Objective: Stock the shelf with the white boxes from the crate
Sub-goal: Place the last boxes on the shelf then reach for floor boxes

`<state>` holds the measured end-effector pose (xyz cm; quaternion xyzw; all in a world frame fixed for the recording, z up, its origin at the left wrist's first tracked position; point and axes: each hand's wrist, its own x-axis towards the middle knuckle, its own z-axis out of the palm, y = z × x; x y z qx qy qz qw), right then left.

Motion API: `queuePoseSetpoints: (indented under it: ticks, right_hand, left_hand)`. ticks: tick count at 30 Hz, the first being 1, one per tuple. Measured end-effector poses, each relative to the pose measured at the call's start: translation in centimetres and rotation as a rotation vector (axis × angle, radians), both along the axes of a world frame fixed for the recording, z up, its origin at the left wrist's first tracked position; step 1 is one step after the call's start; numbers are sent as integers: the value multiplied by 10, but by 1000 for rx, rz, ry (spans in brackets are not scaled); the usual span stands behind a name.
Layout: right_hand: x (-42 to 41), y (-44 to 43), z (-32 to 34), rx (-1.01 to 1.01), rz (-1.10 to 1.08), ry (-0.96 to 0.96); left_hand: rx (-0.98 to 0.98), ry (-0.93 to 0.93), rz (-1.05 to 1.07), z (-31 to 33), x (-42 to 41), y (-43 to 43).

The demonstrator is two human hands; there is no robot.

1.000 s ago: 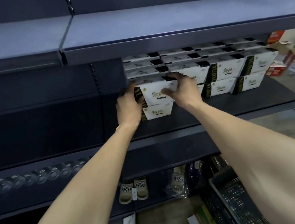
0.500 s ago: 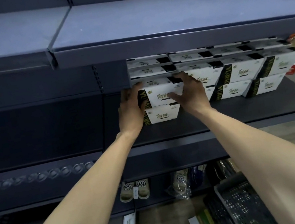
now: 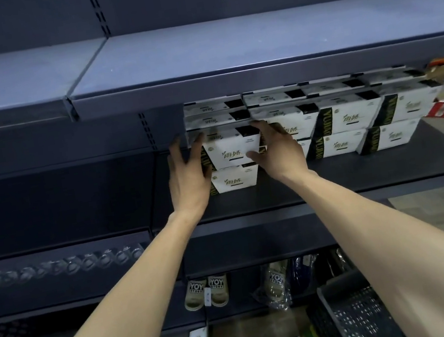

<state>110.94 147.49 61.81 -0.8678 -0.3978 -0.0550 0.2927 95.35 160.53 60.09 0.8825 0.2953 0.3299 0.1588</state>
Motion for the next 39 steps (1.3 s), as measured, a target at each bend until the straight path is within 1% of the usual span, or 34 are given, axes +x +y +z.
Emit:
queuePoseSetpoints:
  ticks: [3, 5, 7, 9, 10, 12, 14, 16, 18, 20, 22, 24, 26, 28, 30, 32, 35, 39]
  right_hand:
    - [-9, -6, 4, 15, -20, -10]
    - [-24, -6, 5, 77, -18, -29]
    - [-43, -6, 4, 89, 41, -76]
    - [-63, -6, -3, 37, 125, -111]
    - [-73, -7, -9, 9, 157, -92]
    - [-91, -11, -25, -35, 174, 23]
    - [-109, -17, -45, -110, 173, 99]
    - [-131, -21, -67, -212, 187, 117]
    - [-154, -25, -89, -313, 203, 109]
    - [-181, -29, -114, -401, 231, 73]
    - [-213, -32, -138, -452, 255, 65]
    - [-253, -30, -157, -436, 223, 149]
    - [-298, -24, -173, -374, 170, 259]
    - [-333, -22, -185, -392, 168, 306]
    - [-365, -20, -198, -442, 182, 315]
    - [-387, -20, -207, -446, 176, 312]
    - [-410, -20, -218, -478, 196, 249]
    - [-427, -24, -234, -547, 225, 267]
  left_hand:
    - [131, 75, 16, 3, -10, -18]
    - [174, 122, -1, -3, -21, -29]
    - [201, 196, -19, -12, -34, -38]
    - [209, 262, -15, -23, -50, -43]
    - [206, 289, -2, -29, -59, -45]
    - [195, 334, 21, -40, -78, -49]
    - [169, 361, 44, -52, -99, -53]
    - [117, 395, 75, -68, -124, -59]
    - [42, 467, 126, -91, -151, -68]
    - [-56, 577, 194, -118, -177, -83]
    - [-153, 641, 236, -144, -203, -100]
    - [-221, 677, 245, -166, -232, -111]
    - [-252, 725, 230, -183, -265, -116]
    - [-246, 762, 231, -192, -295, -115]
    - [-267, 770, 193, -202, -330, -107]
    - [-243, 759, 104, -213, -358, -96]
    - [-234, 811, -5, -227, -390, -83]
    - [-319, 853, -42, -242, -415, -81]
